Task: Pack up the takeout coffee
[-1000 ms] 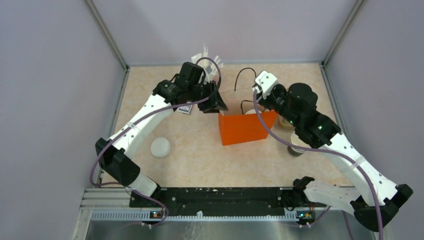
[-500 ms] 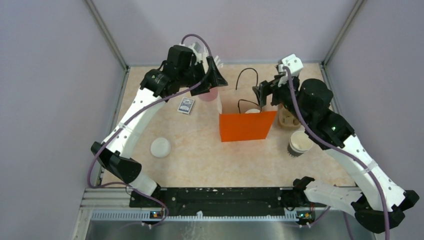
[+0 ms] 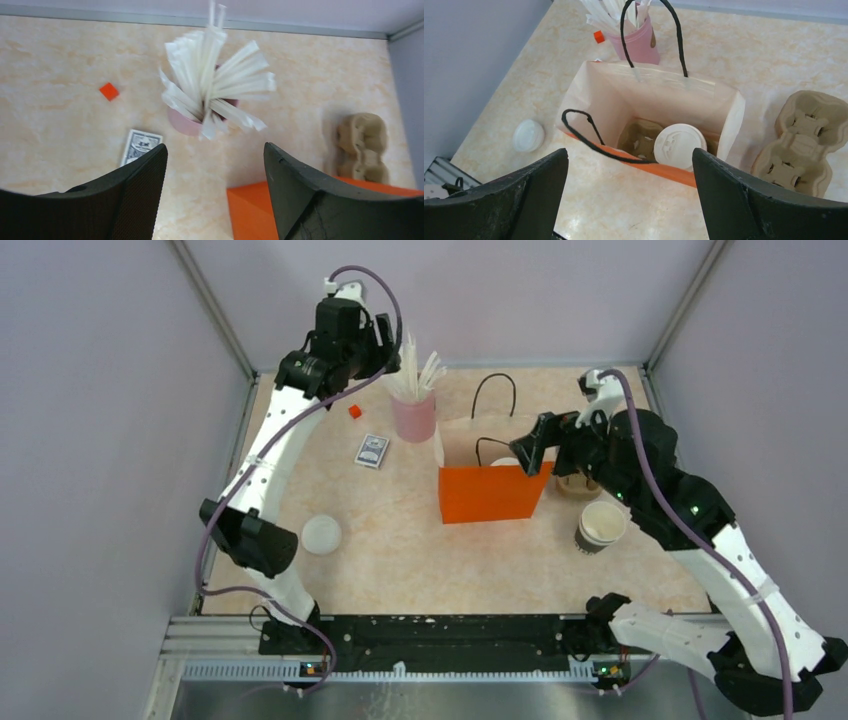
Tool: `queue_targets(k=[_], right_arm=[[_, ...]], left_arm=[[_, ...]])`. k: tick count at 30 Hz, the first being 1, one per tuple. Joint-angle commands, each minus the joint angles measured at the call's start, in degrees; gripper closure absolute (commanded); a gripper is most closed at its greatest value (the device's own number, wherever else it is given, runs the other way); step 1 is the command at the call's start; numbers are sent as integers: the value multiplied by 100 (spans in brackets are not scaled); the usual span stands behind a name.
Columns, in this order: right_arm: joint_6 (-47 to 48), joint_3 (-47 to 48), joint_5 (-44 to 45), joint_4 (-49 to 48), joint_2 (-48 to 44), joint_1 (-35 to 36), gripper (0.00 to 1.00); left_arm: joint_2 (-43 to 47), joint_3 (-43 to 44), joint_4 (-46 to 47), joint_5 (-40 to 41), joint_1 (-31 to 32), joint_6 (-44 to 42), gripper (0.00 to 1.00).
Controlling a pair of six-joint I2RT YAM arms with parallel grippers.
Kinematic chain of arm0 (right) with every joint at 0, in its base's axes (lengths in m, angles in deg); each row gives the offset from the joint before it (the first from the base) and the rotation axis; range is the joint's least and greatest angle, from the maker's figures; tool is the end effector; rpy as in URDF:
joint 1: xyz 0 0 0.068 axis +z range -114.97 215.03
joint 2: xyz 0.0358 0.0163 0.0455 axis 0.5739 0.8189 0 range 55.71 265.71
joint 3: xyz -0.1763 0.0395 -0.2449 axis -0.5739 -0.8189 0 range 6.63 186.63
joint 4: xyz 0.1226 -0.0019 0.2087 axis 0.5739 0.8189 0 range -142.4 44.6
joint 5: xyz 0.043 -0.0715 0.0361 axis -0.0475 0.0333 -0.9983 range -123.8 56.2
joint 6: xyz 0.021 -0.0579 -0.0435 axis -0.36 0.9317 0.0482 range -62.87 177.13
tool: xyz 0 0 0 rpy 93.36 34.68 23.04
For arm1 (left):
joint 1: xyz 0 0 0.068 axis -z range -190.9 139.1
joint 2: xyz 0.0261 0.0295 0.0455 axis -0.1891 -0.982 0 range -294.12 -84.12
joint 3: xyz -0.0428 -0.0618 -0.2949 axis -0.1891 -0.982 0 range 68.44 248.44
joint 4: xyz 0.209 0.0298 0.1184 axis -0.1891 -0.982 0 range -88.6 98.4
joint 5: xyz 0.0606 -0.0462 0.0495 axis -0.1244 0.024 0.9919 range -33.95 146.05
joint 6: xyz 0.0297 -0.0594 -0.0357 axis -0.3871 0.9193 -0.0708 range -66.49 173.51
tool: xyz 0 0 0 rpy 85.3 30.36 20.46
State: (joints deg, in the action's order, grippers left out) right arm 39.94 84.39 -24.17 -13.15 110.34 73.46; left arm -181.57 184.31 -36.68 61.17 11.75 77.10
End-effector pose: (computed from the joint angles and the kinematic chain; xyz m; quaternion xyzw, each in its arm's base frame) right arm 0.1338 0.0926 0.4605 -0.0973 0.7921 0.2200 0.5610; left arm 0.3481 -0.1391 0.4736 -0.0304 0.8500 -0.1710 0.4972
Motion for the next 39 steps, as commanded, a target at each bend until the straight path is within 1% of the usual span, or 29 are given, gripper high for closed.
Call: queue_targets(k=[1, 4, 8, 11, 14, 15, 17, 21, 26, 27, 30, 32, 33, 35, 37, 39], right_arm=[[-284, 197, -135, 313, -499, -55, 9], [-243, 210, -66, 401, -631, -55, 10], [-145, 253, -15, 513, -726, -55, 10], [-101, 245, 104, 572, -766, -55, 10], [-79, 219, 127, 524, -775, -55, 11], [-91, 209, 120, 496, -778, -60, 11], [-111, 163, 104, 403, -755, -56, 11], [-124, 161, 31, 321, -656, -56, 11], [-130, 182, 20, 322, -582, -55, 12], [-122, 171, 21, 312, -584, -55, 12], [-105, 146, 53, 273, -584, -56, 12], [-102, 118, 68, 238, -577, -56, 12], [-94, 113, 63, 230, -577, -55, 12], [-92, 108, 58, 216, -564, -53, 12], [-99, 103, 42, 207, -553, -55, 12], [-87, 102, 29, 201, -559, -55, 12]], left_arm=[[-575, 284, 740, 296, -302, -513, 28], [-865, 396, 1236, -11, -515, -556, 39], [-1178, 445, 1232, -66, -748, -318, 43], [-1134, 70, 1452, -636, -847, -183, 48], [-982, -394, 1710, -875, -858, -28, 50], [-964, -471, 1750, -927, -863, 8, 52], [-960, -545, 1750, -992, -862, 43, 56], [-962, -605, 1698, -1080, -868, 19, 60], [-887, -612, 1674, -1004, -868, -75, 67], [-877, -583, 1665, -1011, -874, -89, 71], [-856, -542, 1612, -1095, -877, -109, 85], [-834, -534, 1565, -1171, -877, -125, 97], [-821, -530, 1537, -1190, -877, -134, 100], [-784, -513, 1488, -1141, -877, -149, 100], [-746, -490, 1485, -1115, -877, -196, 95], [-732, -435, 1485, -1093, -877, -242, 94]])
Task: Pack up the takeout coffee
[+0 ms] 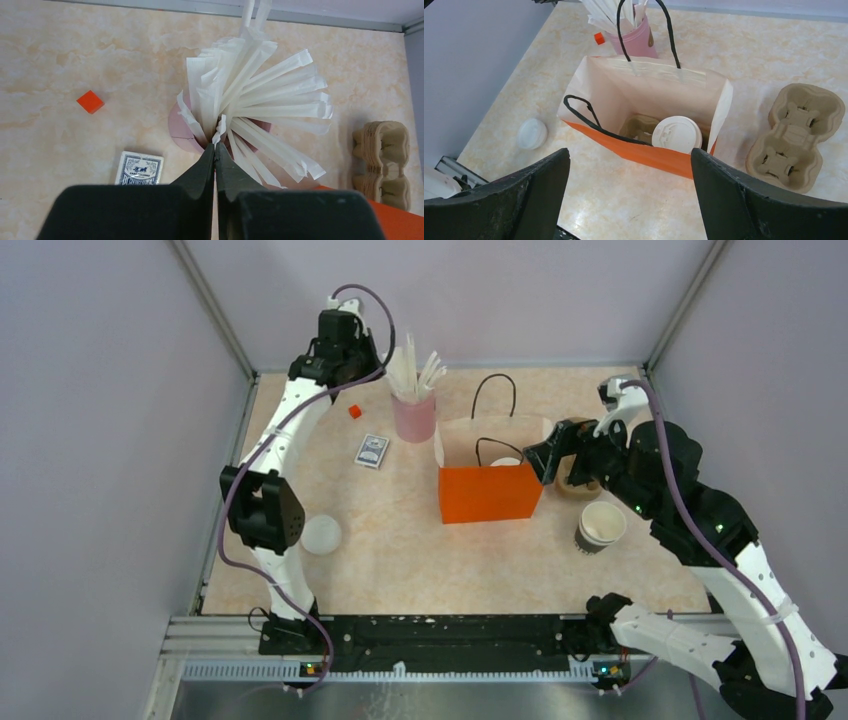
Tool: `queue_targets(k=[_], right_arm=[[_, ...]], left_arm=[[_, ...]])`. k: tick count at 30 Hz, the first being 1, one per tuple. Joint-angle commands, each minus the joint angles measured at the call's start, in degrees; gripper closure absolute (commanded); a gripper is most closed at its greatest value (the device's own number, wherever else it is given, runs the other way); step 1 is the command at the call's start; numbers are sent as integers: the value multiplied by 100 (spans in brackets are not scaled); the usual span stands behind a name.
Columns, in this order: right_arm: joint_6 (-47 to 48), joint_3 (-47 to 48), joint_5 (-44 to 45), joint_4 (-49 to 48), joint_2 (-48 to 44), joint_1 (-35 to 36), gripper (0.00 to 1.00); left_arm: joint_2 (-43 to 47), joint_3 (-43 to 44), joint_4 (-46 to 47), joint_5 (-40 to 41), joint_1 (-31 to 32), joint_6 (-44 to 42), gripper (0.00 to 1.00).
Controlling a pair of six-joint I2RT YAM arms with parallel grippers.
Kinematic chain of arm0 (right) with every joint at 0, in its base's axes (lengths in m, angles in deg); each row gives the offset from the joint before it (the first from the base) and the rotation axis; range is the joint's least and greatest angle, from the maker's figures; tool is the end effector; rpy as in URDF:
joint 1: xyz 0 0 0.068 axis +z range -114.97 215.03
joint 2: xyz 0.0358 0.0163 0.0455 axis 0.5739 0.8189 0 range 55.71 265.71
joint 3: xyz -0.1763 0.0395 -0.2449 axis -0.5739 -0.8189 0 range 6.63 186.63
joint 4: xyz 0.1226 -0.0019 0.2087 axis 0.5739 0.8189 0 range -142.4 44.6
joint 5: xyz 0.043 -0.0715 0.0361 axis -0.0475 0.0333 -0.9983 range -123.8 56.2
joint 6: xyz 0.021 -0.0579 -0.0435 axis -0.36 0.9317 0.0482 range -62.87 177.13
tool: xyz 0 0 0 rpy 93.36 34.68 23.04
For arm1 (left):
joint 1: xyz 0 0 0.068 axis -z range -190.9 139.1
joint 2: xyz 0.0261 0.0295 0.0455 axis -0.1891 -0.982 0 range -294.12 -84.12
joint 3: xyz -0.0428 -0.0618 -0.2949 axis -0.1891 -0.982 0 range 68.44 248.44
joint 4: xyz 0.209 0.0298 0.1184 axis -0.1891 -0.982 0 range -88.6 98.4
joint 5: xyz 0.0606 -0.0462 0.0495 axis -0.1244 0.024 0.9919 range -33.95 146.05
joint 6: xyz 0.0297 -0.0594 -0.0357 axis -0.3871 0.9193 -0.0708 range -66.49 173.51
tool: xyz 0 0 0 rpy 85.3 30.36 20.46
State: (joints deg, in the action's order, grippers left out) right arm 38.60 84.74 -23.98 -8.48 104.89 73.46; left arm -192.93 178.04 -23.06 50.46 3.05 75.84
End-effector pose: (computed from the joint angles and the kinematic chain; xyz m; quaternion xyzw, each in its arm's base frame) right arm 0.1050 0.0695 0.4634 -0.0853 0.7875 0.2295 0.5655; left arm 0.4420 -0.1161 0.3872 -0.0393 0.8674 -0.1942 0.4565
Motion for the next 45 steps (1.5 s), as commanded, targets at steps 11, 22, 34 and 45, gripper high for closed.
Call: queue_targets(k=[11, 22, 34, 45], right_arm=[[86, 81, -47, -341, -3, -51, 12], [117, 102, -83, -350, 7, -55, 13], [1444, 91, -812, -2169, 455, -55, 10], [1902, 855, -1922, -3723, 1967, -55, 10]], left_arm=[[388, 422, 173, -174, -7, -208, 99], [590, 390, 116, -168, -11, -281, 100], [1481, 107, 287, -685, -7, 563, 100], [2031, 94, 447, -955, -7, 672, 100]])
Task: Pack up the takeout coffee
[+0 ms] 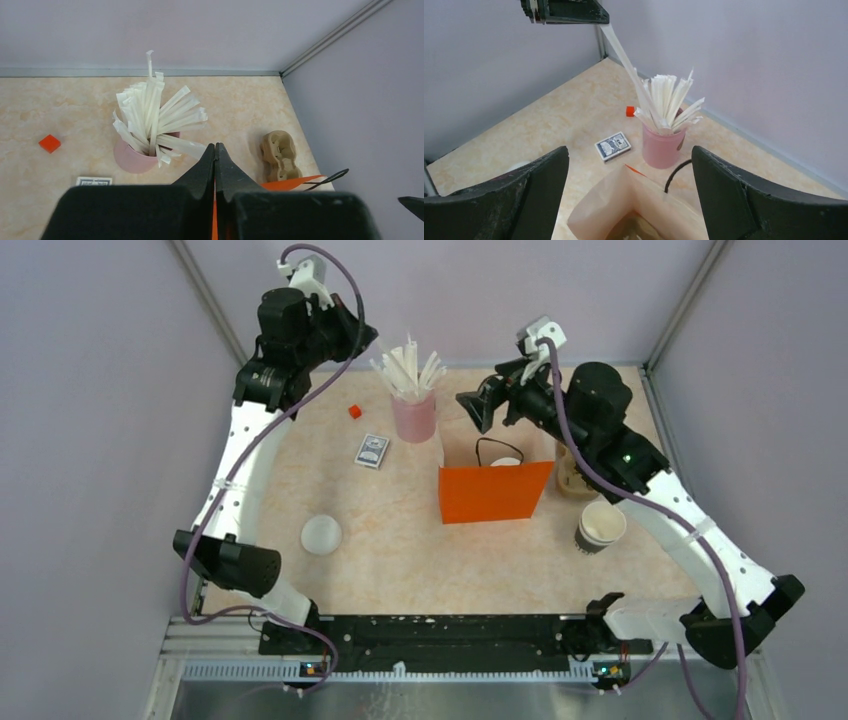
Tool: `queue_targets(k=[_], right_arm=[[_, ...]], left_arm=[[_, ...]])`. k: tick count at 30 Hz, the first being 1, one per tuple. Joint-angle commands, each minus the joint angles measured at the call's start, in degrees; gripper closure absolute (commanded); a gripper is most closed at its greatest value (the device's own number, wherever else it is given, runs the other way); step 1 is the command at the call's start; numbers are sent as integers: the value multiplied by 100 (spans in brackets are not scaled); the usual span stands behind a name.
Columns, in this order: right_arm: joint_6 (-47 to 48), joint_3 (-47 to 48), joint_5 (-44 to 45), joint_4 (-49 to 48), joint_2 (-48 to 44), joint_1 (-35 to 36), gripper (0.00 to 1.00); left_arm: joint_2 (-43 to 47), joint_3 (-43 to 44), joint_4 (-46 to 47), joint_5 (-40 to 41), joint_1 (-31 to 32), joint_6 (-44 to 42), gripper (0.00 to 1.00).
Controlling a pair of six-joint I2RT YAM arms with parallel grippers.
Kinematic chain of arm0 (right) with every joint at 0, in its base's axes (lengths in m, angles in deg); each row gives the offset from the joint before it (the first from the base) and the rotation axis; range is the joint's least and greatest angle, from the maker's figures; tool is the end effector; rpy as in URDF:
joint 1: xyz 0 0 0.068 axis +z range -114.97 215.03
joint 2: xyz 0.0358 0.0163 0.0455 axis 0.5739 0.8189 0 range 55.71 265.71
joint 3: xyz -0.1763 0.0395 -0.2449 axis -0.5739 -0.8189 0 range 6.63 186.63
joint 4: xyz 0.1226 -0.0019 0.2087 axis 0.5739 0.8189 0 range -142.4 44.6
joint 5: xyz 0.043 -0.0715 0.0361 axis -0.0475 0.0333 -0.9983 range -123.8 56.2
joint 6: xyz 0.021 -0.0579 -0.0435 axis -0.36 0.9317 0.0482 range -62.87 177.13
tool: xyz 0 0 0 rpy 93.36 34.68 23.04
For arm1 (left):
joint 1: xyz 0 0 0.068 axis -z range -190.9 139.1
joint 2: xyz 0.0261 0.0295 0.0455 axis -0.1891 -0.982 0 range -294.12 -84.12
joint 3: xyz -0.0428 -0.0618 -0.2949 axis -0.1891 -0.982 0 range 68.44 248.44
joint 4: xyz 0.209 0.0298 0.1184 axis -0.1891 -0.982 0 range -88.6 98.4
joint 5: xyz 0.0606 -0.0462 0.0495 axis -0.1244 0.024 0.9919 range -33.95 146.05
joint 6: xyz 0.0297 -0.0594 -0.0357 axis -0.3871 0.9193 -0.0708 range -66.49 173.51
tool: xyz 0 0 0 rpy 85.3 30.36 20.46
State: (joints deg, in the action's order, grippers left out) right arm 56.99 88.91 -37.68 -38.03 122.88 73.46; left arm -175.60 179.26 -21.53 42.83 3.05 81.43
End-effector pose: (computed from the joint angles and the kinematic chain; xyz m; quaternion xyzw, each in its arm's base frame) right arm 0.1878 0.1546 0.5048 -0.2531 0.6554 0.2573 0.6635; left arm 0.3389 -0.0991 0.5157 -0.0199 0.7675 -0.3095 0.5610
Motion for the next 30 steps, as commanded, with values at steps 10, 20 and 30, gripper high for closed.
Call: queue_targets(k=[10, 20, 30], right_arm=[[-243, 91, 78, -833, -474, -47, 12], [-225, 100, 882, -418, -1111, -47, 11], [-337, 40, 1005, -49, -1457, -51, 11]], left_arm=[[1045, 167, 106, -157, -7, 278, 100], [1538, 323, 124, -1482, -7, 1342, 100], [1910, -1132, 1560, -2594, 49, 2501, 100]])
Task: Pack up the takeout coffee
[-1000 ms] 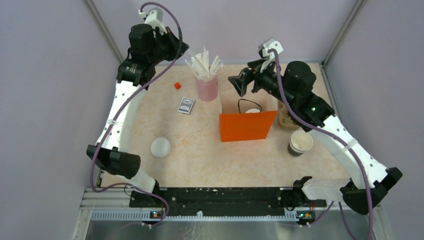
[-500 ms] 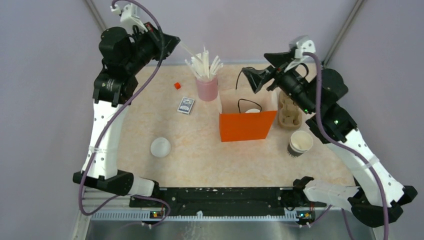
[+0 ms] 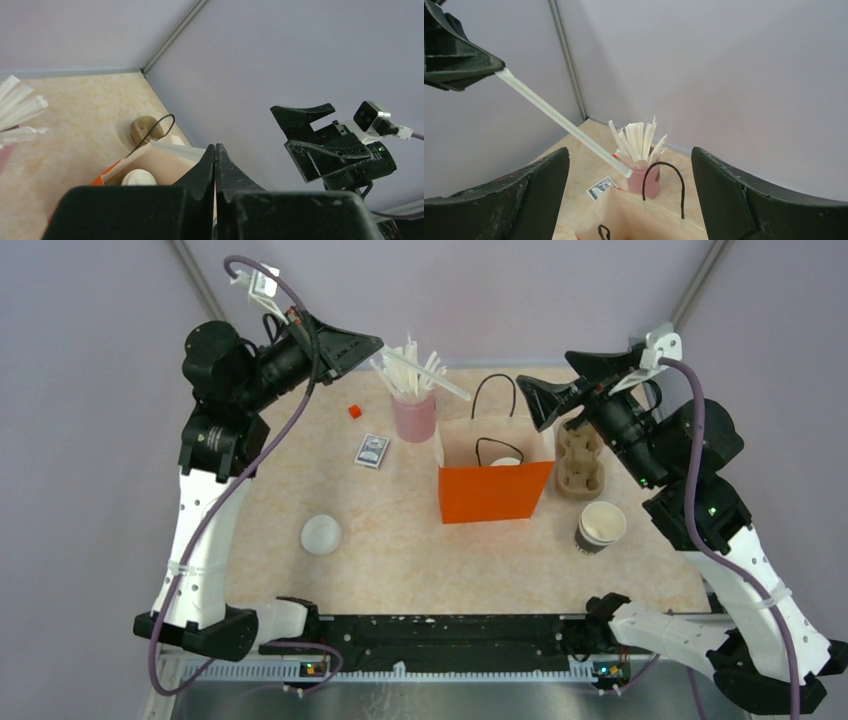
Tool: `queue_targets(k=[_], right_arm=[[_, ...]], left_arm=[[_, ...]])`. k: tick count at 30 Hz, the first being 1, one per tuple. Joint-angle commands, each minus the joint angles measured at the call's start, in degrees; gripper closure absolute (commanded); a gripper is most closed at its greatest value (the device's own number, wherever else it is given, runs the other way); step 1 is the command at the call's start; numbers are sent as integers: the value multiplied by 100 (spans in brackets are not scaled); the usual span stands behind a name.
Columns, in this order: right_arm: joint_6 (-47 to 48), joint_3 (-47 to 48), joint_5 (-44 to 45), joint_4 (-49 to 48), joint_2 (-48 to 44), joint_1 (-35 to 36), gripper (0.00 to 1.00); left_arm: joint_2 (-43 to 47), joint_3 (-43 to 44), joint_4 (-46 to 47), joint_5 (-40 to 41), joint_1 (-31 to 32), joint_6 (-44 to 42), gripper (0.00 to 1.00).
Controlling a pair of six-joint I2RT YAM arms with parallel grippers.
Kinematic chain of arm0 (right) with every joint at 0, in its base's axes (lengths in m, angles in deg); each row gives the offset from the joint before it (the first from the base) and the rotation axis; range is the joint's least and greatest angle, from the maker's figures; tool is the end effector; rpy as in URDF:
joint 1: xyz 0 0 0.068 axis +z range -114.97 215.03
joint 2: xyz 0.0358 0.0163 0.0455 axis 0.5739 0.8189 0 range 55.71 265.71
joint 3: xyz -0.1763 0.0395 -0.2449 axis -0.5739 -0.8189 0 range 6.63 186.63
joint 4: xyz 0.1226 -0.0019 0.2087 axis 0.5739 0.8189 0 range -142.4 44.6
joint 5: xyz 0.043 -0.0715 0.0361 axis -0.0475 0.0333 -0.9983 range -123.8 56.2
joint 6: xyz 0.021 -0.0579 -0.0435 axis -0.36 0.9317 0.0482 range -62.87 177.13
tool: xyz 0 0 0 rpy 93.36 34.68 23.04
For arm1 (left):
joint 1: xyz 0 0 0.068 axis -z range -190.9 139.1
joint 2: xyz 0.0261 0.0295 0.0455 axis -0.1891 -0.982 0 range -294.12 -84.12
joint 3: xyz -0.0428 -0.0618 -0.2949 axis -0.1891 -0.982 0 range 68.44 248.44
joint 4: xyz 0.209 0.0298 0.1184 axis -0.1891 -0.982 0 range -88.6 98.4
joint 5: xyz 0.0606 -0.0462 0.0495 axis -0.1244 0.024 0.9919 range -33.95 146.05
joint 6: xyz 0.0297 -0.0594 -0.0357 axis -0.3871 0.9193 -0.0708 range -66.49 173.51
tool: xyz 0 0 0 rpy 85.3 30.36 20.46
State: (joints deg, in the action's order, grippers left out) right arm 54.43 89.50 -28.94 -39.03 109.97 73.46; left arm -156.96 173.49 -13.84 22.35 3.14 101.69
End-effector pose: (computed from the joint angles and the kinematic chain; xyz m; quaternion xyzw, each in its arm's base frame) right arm 0.1189 0.0875 0.5502 -0.1540 0.5877 0.2548 0.7523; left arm 0.2002 -0.0864 0.5889 0.0316 0.6535 -0.5383 0.5312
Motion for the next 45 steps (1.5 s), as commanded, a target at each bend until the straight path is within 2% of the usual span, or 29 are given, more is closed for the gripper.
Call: queue_targets(k=[1, 8, 11, 18, 22, 24, 25, 26, 29, 34, 35, 41, 45], right_arm=[[-77, -25, 141, 72, -179, -47, 11], [-10, -68, 269, 191, -332, -47, 11], [27, -172, 325, 226, -439, -47, 10], [83, -394, 539, 308, -714, -47, 10], [147, -416, 610, 384, -748, -47, 9], [125, -421, 619, 436, -742, -48, 9], [114, -421, 619, 465, -734, -47, 9], [93, -421, 621, 489, -718, -47, 9], [47, -433, 630, 583, -679, -47, 9], [-204, -328, 608, 810, -533, -47, 9], [-283, -323, 608, 870, -504, -47, 9], [-1187, -232, 815, 1777, -179, -48, 9], [-1602, 46, 799, 2419, 70, -54, 7]], left_arm=[[32, -725, 886, -599, 64, 499, 100], [-343, -1101, 1340, -594, 538, 518, 100], [-519, -1417, 1795, -472, 955, 678, 100], [-1208, -1423, 2537, -136, 1843, 880, 100], [-1318, -1899, 2808, 5, 1955, 869, 100], [-1304, -2059, 2592, 166, 1957, 568, 100], [-1309, -2084, 2450, 245, 1959, 362, 93], [-1324, -2101, 2312, 283, 1948, 212, 82], [-1386, -2043, 1937, 207, 1895, -194, 41], [-1432, -1333, 826, 264, 1660, -870, 5], [-1422, -1140, 585, 294, 1603, -1044, 2], [-1277, 152, -953, 1010, 1422, -2019, 1], [-949, 442, -1412, 1536, 1423, -2380, 1]])
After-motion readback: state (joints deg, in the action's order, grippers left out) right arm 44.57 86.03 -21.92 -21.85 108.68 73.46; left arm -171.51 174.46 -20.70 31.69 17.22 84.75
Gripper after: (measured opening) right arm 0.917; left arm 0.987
